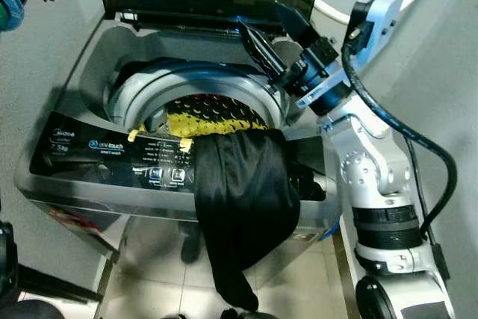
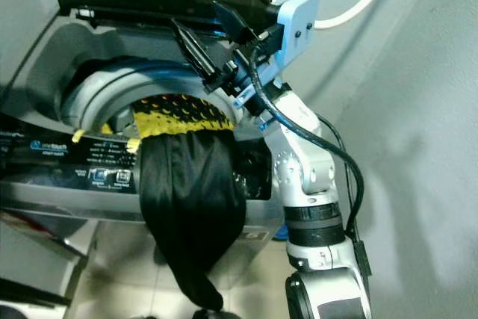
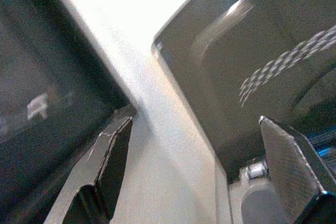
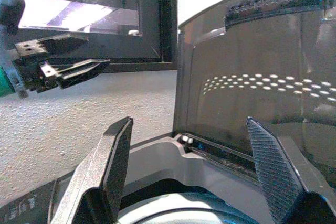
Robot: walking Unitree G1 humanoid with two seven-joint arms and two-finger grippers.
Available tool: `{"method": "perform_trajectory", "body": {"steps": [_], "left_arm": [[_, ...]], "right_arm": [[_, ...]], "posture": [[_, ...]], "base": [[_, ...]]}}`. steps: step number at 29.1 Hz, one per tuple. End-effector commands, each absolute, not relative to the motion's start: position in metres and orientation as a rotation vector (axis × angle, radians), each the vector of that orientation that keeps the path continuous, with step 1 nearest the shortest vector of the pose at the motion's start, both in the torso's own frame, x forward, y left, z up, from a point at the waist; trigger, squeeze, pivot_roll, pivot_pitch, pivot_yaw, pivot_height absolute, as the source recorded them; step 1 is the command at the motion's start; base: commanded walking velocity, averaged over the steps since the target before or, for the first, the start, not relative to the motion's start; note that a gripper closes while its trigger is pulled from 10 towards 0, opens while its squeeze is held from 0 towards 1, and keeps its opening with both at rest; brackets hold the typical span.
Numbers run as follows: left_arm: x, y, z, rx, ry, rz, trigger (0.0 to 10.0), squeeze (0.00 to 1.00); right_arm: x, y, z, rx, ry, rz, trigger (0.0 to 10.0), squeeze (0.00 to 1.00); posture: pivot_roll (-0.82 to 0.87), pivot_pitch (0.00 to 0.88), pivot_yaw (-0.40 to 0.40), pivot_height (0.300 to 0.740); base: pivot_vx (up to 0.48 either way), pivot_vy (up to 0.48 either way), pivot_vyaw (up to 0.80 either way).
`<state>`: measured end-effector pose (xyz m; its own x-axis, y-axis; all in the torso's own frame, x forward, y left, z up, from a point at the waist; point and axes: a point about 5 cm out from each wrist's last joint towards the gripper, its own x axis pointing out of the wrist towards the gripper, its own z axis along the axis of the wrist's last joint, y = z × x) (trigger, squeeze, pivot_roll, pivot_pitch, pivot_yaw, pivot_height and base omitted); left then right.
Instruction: Clothes washing
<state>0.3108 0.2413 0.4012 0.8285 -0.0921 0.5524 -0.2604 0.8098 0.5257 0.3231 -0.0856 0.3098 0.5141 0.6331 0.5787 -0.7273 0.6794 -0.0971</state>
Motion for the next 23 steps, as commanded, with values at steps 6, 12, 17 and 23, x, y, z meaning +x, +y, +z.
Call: {"method": "perform_trajectory", "body": {"steps": [6, 12, 17, 23], "left_arm": [[0.294, 0.205, 0.419, 0.572, -0.867, -0.035, 10.0, 0.00], [0.286, 0.177, 0.438, 0.502, -1.036, -0.019, 10.0, 0.00], [0.286, 0.163, 0.432, 0.459, -1.020, -0.119, 10.0, 0.00], [0.282, 0.156, 0.432, 0.375, -1.070, -0.171, 10.0, 0.00]], "right_arm": [[0.323, -0.084, 0.309, 0.165, -0.623, 0.827, 10.0, 0.00], [0.323, -0.084, 0.309, 0.166, -0.625, 0.829, 10.0, 0.00], [0.323, -0.084, 0.309, 0.166, -0.625, 0.827, 10.0, 0.00], [0.323, -0.083, 0.309, 0.168, -0.625, 0.830, 10.0, 0.00]], "posture": [[0.09, 0.076, -0.011, 0.740], [0.09, 0.075, -0.011, 0.740], [0.09, 0.077, -0.013, 0.740], [0.09, 0.076, -0.014, 0.740]], "base": [[0.000, 0.000, 0.00], [0.000, 0.000, 0.00], [0.000, 0.000, 0.00], [0.000, 0.000, 0.00]]}}
